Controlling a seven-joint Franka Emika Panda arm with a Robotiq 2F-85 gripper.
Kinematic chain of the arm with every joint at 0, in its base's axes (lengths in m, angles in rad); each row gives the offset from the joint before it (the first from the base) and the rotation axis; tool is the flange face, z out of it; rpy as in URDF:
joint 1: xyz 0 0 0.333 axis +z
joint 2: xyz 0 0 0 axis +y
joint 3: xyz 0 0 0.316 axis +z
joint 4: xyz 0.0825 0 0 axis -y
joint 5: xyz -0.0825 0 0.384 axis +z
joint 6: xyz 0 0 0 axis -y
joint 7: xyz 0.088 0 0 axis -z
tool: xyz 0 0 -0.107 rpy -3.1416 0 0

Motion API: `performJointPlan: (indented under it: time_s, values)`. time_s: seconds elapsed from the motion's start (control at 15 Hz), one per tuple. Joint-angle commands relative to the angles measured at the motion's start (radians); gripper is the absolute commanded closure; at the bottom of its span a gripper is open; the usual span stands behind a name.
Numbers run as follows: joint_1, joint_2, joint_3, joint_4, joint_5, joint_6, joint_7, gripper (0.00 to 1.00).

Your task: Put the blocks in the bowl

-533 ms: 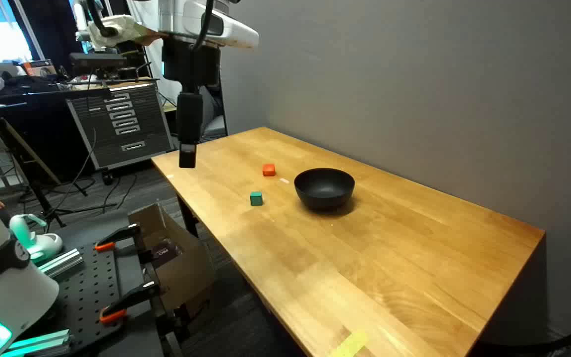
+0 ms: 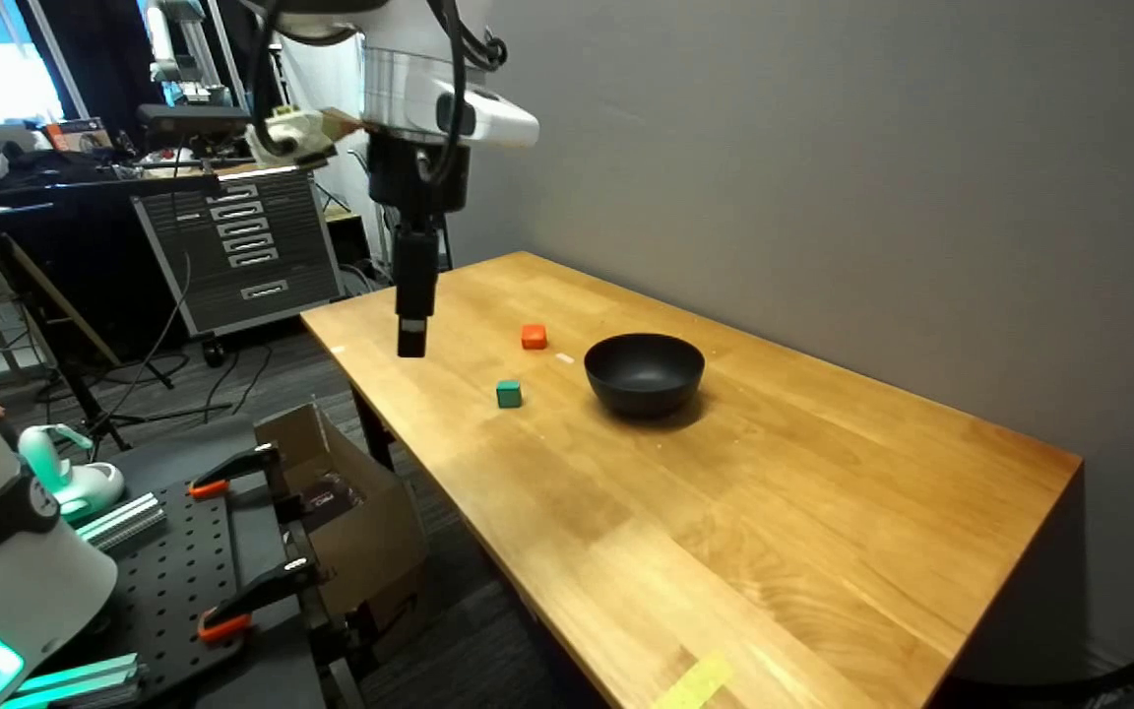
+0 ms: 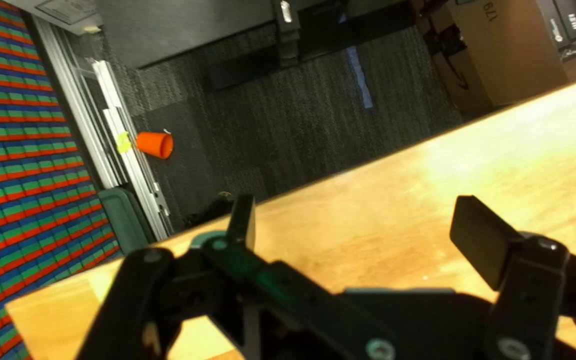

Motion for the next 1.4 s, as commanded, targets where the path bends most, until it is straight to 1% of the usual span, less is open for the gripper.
performJointPlan:
  time_s: [0.0, 0.13, 0.27, 0.47, 0.6, 0.87, 1.2, 1.27, 1.33]
  values:
    - [0.058, 0.233, 0.034, 0.07, 0.117, 0.166, 0.033, 0.0]
    - [0.088, 0.358, 0.067, 0.115, 0.158, 0.25, 0.056, 0.0]
    - [0.115, 0.477, 0.094, 0.175, 0.167, 0.328, 0.102, 0.0]
    - [0.162, 0.606, 0.118, 0.264, 0.16, 0.379, 0.183, 0.0]
    - [0.196, 0.671, 0.114, 0.322, 0.139, 0.391, 0.234, 0.0]
    - [0.24, 0.747, 0.107, 0.407, 0.143, 0.373, 0.297, 0.0]
    - [0.27, 0.787, 0.103, 0.446, 0.142, 0.367, 0.341, 0.0]
    - [0.275, 0.792, 0.1, 0.448, 0.137, 0.365, 0.348, 0.25]
    - [0.281, 0.796, 0.097, 0.449, 0.132, 0.369, 0.355, 0.26]
